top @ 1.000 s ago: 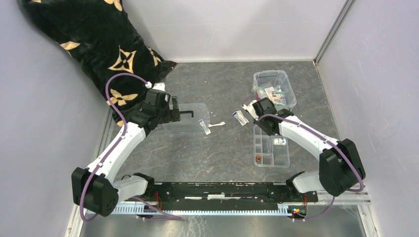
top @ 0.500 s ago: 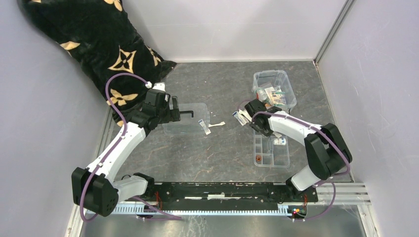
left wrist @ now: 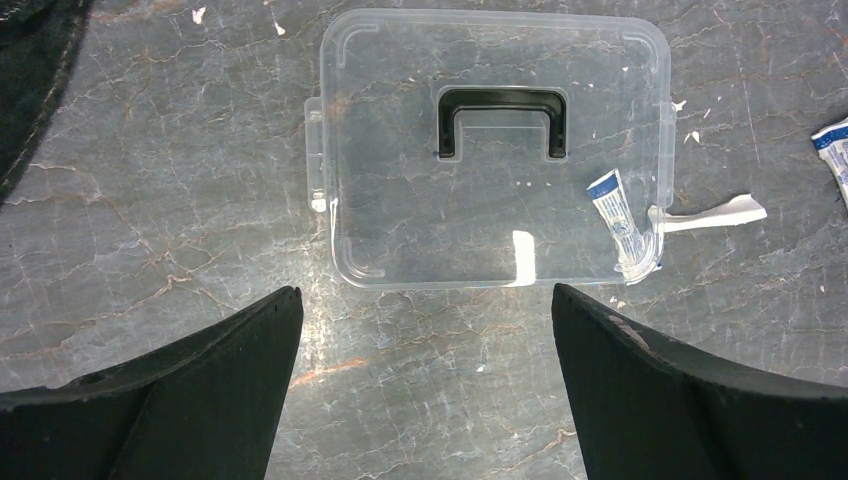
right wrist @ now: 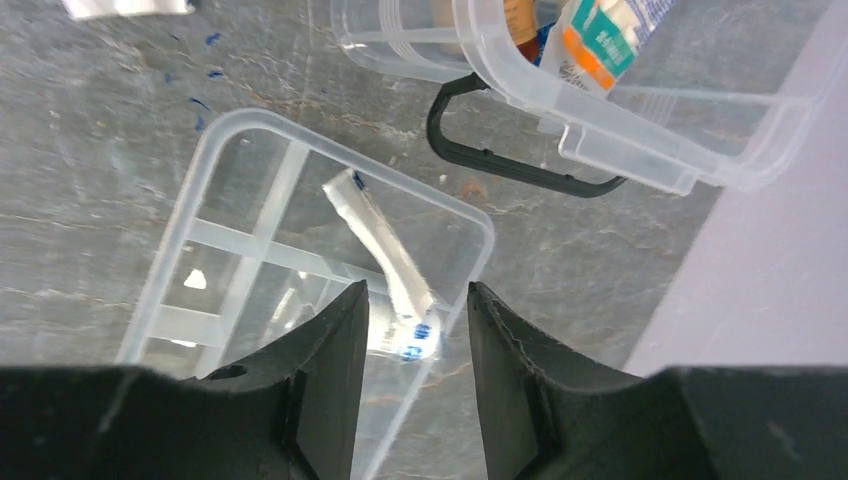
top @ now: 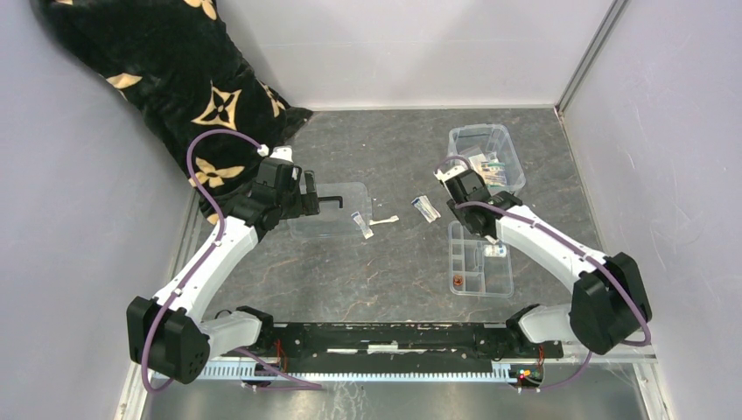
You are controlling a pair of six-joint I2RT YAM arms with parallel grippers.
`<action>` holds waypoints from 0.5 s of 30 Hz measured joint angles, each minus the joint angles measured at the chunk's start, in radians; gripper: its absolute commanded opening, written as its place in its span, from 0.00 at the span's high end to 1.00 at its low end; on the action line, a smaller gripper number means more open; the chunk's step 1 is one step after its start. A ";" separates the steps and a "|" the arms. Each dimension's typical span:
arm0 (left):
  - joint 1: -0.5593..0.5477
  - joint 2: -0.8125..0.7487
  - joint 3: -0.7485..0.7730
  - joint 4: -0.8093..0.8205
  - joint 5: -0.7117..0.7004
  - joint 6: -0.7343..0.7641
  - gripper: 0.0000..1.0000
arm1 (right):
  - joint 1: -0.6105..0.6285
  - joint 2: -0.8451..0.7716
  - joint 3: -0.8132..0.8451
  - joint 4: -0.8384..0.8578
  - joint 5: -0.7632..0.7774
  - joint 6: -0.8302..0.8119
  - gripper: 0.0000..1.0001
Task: Organize the medicine kit
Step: Place the medical item at the medicine box compartment, then adjust the medicine box compartment at the center of the board.
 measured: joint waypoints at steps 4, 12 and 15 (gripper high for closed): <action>0.000 0.000 0.000 0.000 0.000 0.000 0.00 | -0.001 -0.043 -0.029 0.029 -0.095 0.134 0.46; 0.000 -0.006 0.000 0.000 -0.003 0.000 0.00 | 0.001 -0.111 -0.172 0.134 -0.350 0.363 0.28; 0.000 -0.006 0.000 0.000 -0.003 0.000 0.00 | 0.001 -0.111 -0.185 0.140 -0.372 0.395 0.24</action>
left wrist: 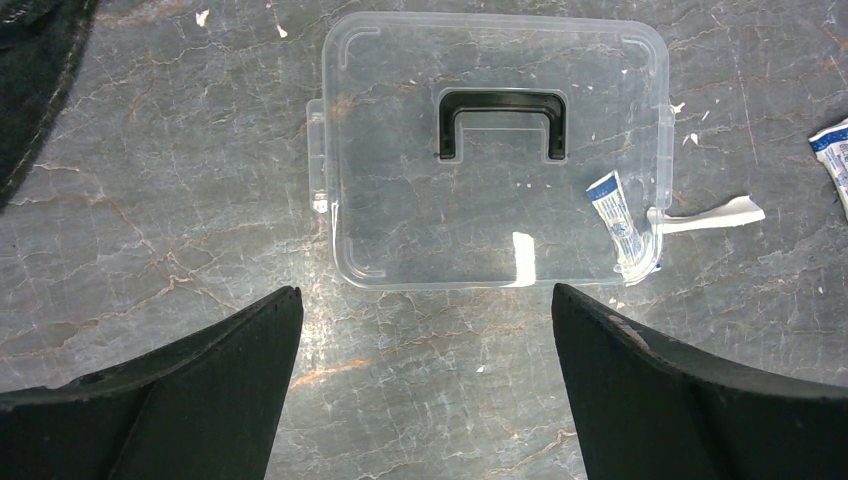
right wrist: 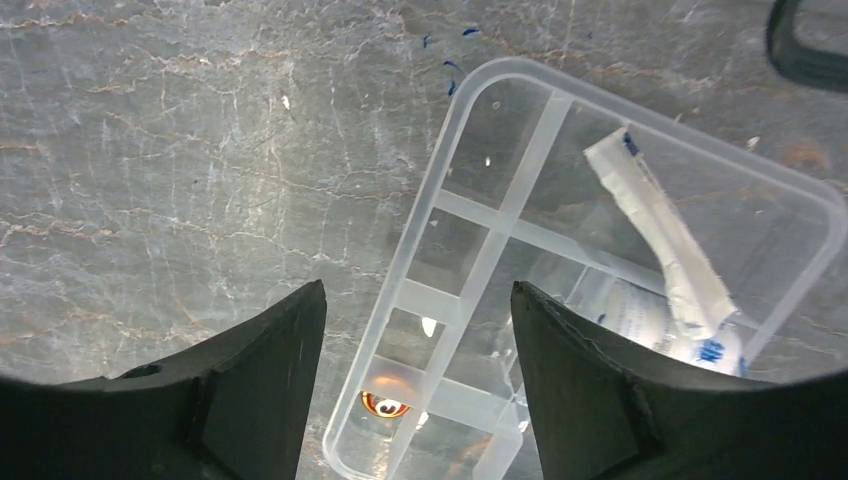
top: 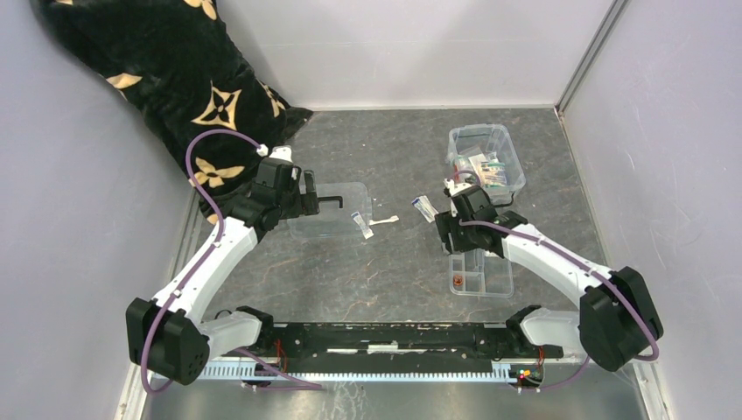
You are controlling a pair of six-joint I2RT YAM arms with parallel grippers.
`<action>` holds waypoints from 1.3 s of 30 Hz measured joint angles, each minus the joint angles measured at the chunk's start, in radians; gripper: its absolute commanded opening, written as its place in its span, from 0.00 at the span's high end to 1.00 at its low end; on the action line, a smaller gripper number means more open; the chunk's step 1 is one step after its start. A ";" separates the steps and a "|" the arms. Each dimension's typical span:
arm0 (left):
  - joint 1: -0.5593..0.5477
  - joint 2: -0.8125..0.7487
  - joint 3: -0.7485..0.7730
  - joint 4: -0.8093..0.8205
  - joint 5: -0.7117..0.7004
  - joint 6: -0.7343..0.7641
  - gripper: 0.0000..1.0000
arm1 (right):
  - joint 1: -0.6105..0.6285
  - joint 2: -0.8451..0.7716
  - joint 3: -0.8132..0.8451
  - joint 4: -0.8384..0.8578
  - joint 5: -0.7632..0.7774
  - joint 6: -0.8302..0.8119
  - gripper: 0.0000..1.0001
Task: Organize the medicine kit
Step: Adjust the medicine box compartment at the center of the board.
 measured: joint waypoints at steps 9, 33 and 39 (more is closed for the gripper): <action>0.000 0.000 0.000 0.000 0.000 0.000 0.00 | 0.000 -0.013 -0.087 0.029 -0.069 0.058 0.22; 0.000 0.000 0.000 0.000 -0.003 0.000 0.00 | 0.352 -0.039 -0.008 0.048 -0.068 0.142 0.24; 0.000 0.000 0.000 0.000 -0.021 0.000 0.00 | 0.350 -0.071 0.145 0.029 0.064 0.018 0.28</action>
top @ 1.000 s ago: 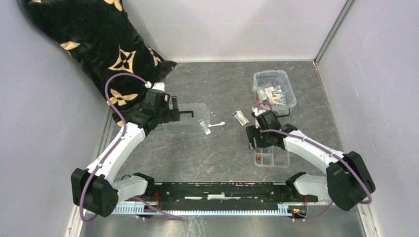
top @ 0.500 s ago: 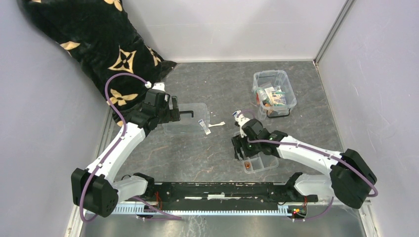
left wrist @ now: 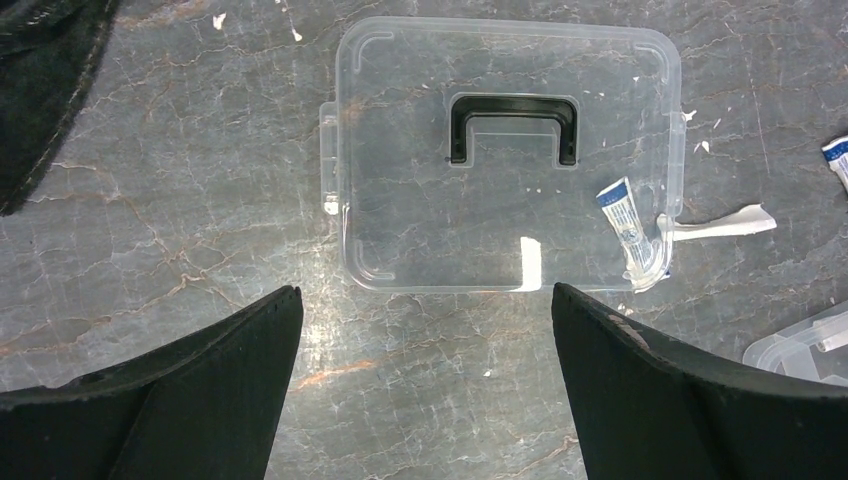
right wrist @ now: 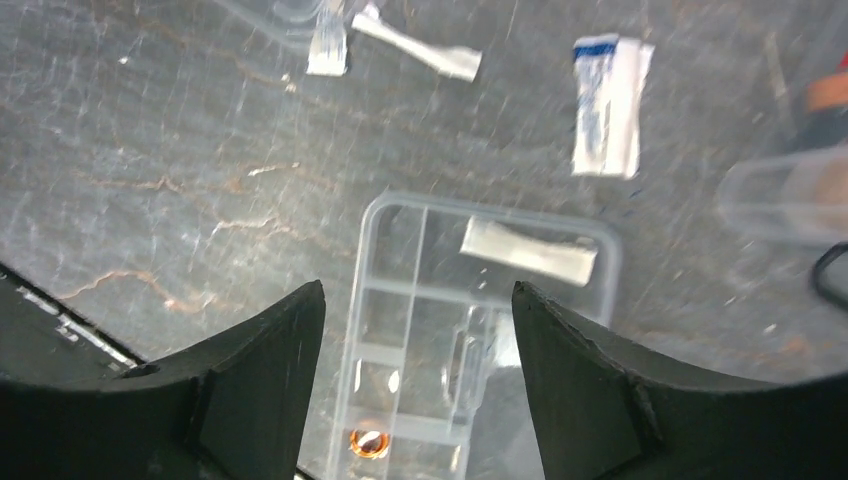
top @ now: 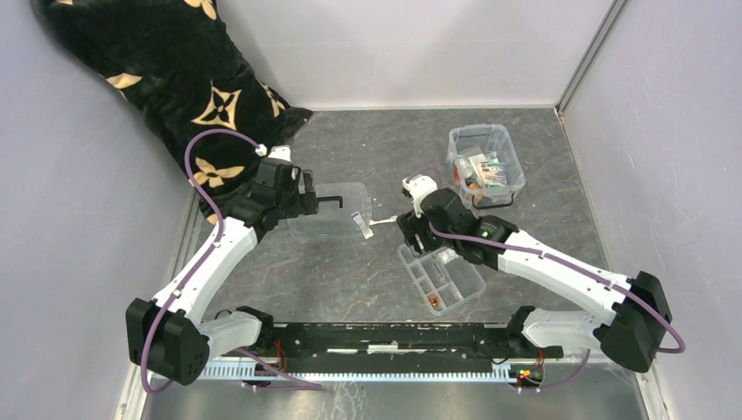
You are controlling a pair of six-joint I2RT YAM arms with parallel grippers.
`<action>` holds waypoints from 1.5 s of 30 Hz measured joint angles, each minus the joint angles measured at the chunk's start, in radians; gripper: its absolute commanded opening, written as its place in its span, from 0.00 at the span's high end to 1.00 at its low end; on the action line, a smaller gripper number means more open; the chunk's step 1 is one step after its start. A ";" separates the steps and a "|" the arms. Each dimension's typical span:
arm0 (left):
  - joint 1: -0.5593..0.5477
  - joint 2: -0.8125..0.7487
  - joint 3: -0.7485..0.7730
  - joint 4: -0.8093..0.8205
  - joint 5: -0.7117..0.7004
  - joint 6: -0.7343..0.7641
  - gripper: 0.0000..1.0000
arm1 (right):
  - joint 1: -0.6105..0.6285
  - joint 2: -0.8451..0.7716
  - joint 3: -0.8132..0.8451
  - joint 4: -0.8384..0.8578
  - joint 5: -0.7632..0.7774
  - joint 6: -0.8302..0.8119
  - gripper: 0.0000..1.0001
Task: Organize the medicine kit
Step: Adjust the medicine box compartment at the center of the board, then pick up the medical item at the center of the board.
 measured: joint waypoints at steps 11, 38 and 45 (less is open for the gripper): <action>0.000 -0.105 -0.006 -0.007 -0.128 -0.001 0.00 | -0.068 0.304 0.160 0.055 -0.096 -0.444 0.38; 0.000 -0.185 -0.019 -0.008 -0.248 -0.001 0.00 | -0.070 0.773 0.500 -0.005 -0.282 -0.976 0.48; 0.000 -0.172 -0.019 -0.008 -0.247 -0.001 0.00 | -0.070 0.819 0.510 -0.012 -0.279 -0.996 0.55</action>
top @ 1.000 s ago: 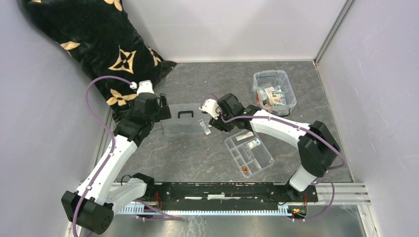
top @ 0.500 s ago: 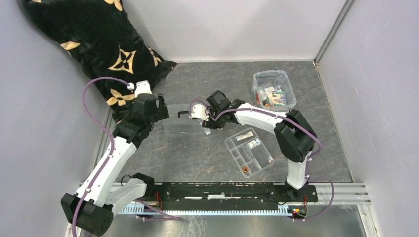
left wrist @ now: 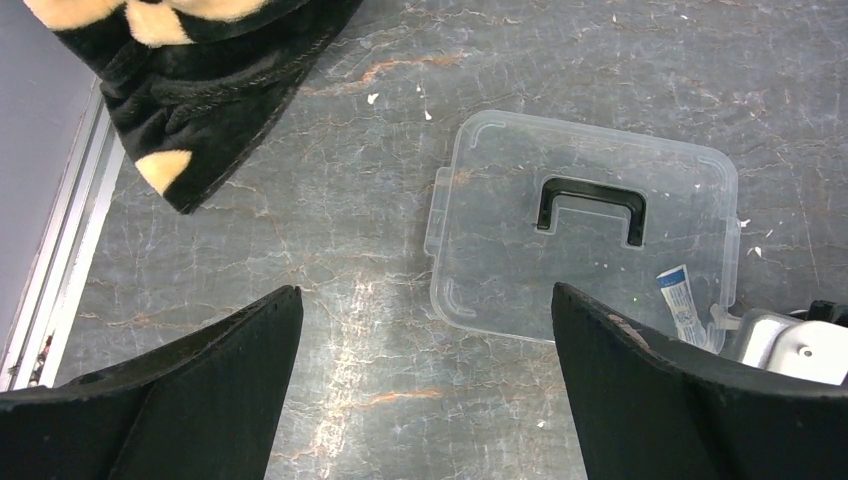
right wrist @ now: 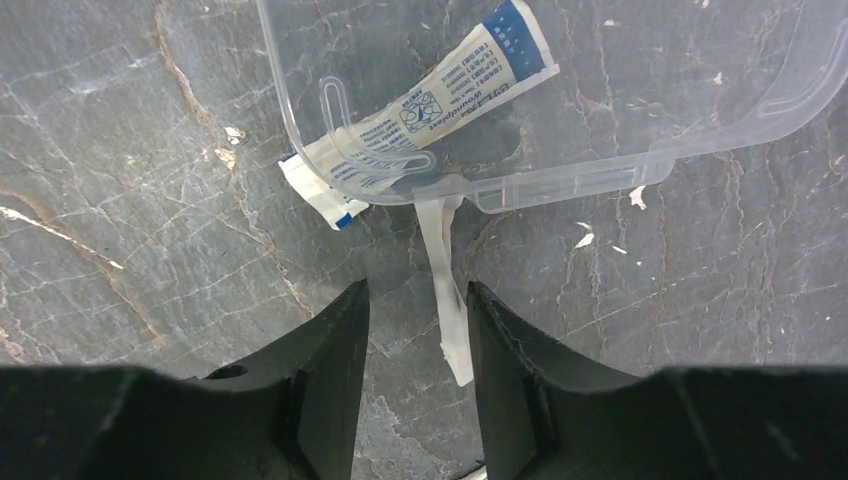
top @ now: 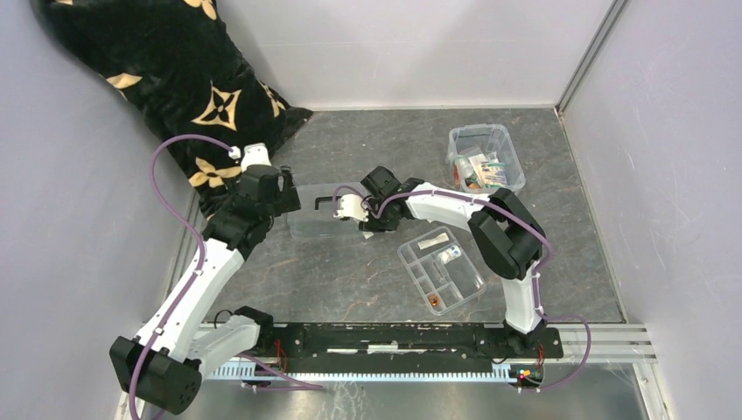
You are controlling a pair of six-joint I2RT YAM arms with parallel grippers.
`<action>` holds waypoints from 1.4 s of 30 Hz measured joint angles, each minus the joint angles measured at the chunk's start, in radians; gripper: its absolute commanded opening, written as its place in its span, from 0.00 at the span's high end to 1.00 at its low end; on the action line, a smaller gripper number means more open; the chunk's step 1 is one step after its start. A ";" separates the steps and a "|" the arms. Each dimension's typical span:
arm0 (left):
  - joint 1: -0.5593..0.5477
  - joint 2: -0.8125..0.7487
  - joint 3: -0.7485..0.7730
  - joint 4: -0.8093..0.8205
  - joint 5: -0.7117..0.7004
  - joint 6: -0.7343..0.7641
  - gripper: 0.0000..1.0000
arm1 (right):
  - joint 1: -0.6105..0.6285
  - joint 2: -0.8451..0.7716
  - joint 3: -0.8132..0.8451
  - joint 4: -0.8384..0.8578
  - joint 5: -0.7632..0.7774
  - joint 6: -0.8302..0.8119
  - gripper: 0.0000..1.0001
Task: Organize the medicine kit
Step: Pick up the medical item at the center of the board.
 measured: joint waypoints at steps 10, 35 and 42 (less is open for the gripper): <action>0.000 0.011 0.000 0.000 0.000 0.000 0.00 | 0.000 0.016 0.008 0.005 0.019 -0.015 0.73; 0.000 0.018 0.000 0.000 0.001 0.000 0.00 | -0.073 -0.094 -0.073 0.100 -0.029 0.335 1.00; 0.000 0.018 0.000 0.000 0.001 0.000 0.00 | -0.137 -0.337 -0.331 0.296 -0.024 0.771 1.00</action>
